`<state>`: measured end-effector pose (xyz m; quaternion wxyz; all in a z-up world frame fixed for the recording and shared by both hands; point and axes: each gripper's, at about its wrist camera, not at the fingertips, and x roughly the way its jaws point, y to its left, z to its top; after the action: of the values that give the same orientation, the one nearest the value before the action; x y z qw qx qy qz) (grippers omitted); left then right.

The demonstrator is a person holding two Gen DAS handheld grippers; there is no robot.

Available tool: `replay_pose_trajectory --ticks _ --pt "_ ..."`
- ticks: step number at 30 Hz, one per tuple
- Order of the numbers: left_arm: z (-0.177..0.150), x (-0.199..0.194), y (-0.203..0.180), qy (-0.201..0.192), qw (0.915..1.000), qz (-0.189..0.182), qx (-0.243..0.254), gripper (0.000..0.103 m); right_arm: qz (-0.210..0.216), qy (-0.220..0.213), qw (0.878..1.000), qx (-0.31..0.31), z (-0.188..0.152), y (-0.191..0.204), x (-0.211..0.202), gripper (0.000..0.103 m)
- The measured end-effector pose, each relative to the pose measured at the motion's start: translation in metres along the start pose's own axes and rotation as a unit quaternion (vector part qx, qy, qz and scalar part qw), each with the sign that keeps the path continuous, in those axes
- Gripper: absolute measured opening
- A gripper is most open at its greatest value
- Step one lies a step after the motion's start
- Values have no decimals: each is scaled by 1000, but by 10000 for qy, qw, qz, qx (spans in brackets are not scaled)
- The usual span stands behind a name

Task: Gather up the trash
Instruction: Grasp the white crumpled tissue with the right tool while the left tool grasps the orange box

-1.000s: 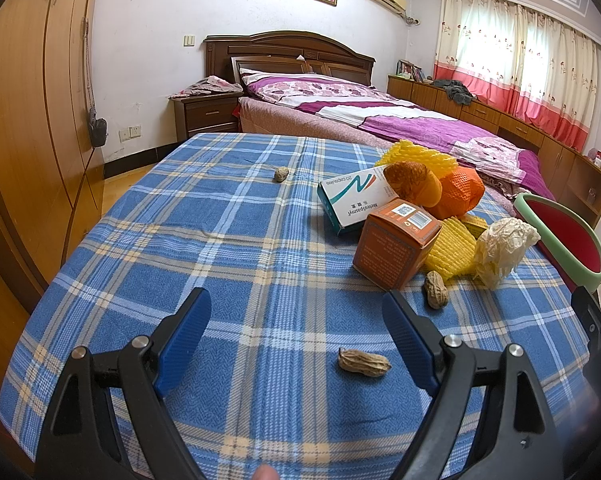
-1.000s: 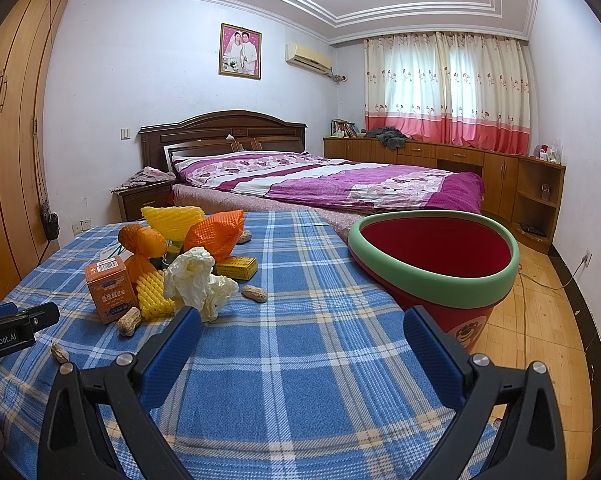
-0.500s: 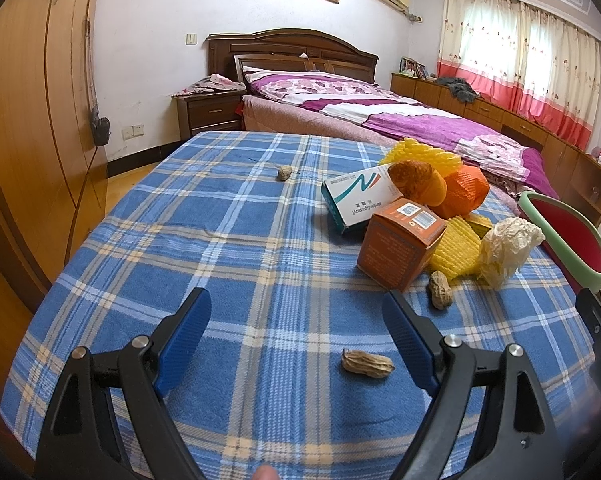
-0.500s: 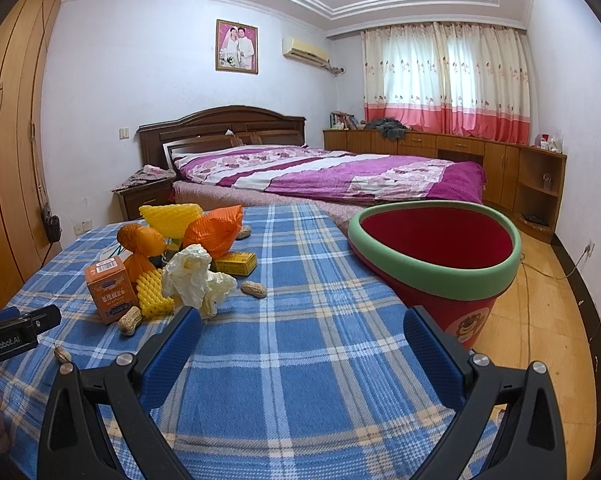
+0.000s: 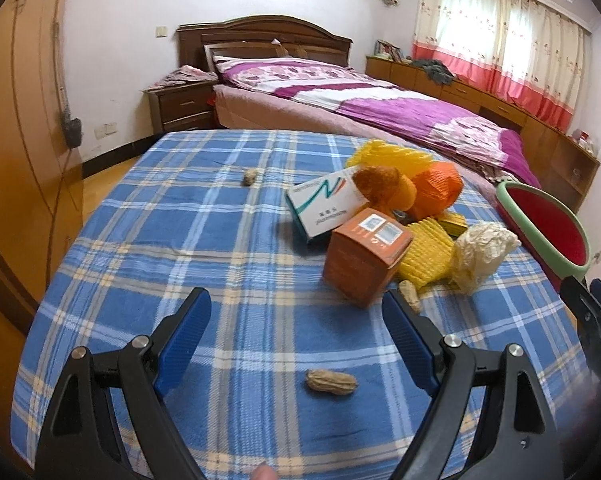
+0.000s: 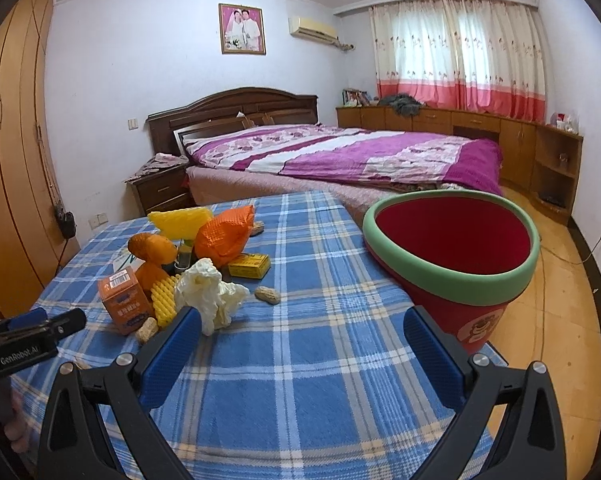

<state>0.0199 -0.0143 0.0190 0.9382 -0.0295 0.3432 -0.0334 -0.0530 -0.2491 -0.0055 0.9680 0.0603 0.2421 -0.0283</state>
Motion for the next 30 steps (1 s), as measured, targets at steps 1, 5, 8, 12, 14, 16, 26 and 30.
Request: replay_pose_trajectory --ticks 1,5,8,12,14,16,26,30 --pt "2 1 -1 32 10000 -39 32 88 5 45 10000 14 1 0 1 103" --pt "9 7 -10 106 9995 -190 215 88 73 266 9996 90 6 -2 8 103" --pt "17 13 -16 122 9991 -231 347 87 -54 420 9990 108 7 -3 13 103" --pt "26 25 -23 225 9980 -373 454 85 -35 583 9983 32 8 -1 19 103" --pt "31 32 -24 290 9977 -403 465 82 -57 619 9981 25 10 0 21 103" --pt "33 37 -25 326 9973 -456 466 77 -136 667 9977 15 13 0 23 103" --pt "37 55 -29 546 9939 -819 506 57 18 894 9958 195 22 -2 35 103" --pt "37 53 -25 481 9940 -911 378 56 125 950 9953 139 26 4 37 103"
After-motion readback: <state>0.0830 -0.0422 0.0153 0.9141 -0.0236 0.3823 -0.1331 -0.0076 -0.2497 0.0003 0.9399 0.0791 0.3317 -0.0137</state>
